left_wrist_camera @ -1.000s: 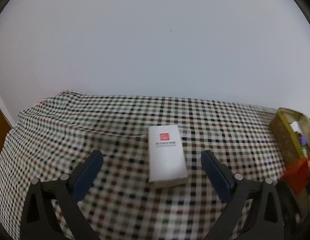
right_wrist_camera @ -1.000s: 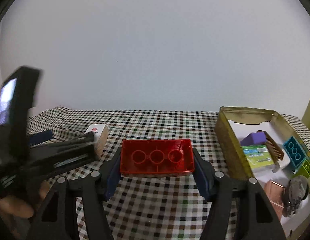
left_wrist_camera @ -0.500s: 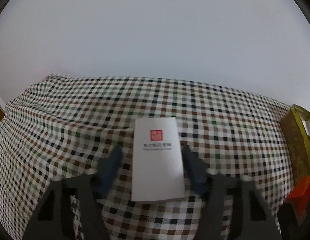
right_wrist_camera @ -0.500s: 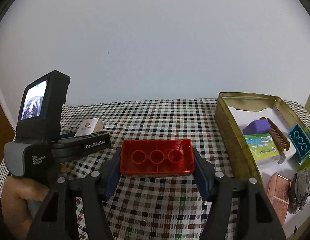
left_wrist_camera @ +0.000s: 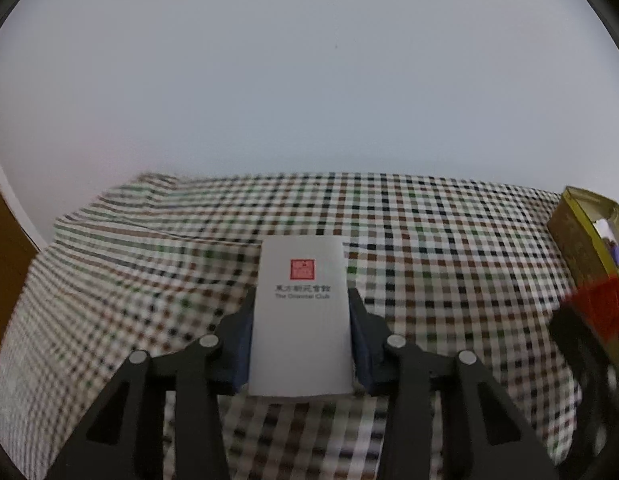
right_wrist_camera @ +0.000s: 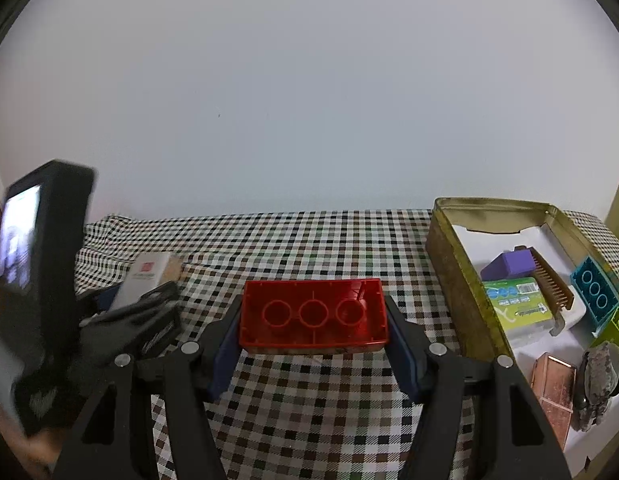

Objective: Organize rigid objects
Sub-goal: 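Carry the white box and red brick over the gold tin with both grippers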

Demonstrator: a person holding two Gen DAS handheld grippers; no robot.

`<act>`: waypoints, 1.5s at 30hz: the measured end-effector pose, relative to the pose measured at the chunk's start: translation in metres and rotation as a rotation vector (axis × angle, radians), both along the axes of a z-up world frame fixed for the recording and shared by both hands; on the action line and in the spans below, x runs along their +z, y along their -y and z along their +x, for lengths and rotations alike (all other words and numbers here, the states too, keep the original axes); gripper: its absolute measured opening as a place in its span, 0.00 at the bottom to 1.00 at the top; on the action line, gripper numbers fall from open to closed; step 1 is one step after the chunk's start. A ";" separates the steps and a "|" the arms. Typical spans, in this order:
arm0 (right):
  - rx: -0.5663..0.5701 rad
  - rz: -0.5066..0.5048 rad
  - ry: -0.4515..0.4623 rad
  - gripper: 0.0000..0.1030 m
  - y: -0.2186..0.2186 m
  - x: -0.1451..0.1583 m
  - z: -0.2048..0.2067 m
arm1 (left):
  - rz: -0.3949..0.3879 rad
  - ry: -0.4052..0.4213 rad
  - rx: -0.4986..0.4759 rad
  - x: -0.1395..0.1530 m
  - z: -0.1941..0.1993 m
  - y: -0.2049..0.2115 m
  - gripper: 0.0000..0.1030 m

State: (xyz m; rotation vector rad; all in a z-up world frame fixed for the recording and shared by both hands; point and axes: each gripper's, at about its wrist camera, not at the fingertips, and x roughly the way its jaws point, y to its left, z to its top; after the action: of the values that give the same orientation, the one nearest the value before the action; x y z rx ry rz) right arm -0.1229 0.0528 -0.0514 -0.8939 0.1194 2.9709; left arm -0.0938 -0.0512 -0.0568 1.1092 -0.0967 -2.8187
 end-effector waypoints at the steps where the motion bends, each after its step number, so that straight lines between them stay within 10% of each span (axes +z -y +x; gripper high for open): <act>1: -0.003 0.001 -0.007 0.64 -0.001 0.001 0.001 | -0.008 -0.014 -0.001 0.001 0.008 -0.005 0.39; 21: -0.043 0.025 -0.077 0.64 -0.014 0.009 0.048 | -0.036 -0.100 -0.034 0.010 0.054 -0.021 0.39; 34: -0.024 0.068 -0.154 0.64 -0.017 0.022 0.071 | 0.189 -0.189 -0.198 0.026 0.079 -0.013 0.39; 45: -0.005 0.049 -0.187 0.64 -0.029 0.031 0.076 | 0.233 -0.199 -0.219 0.026 0.082 -0.015 0.39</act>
State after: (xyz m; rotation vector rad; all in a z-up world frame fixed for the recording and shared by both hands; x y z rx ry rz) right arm -0.0466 0.0821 -0.0204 -0.6093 0.0538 3.0327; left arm -0.0115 -0.0358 -0.0312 0.8984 0.1398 -3.1861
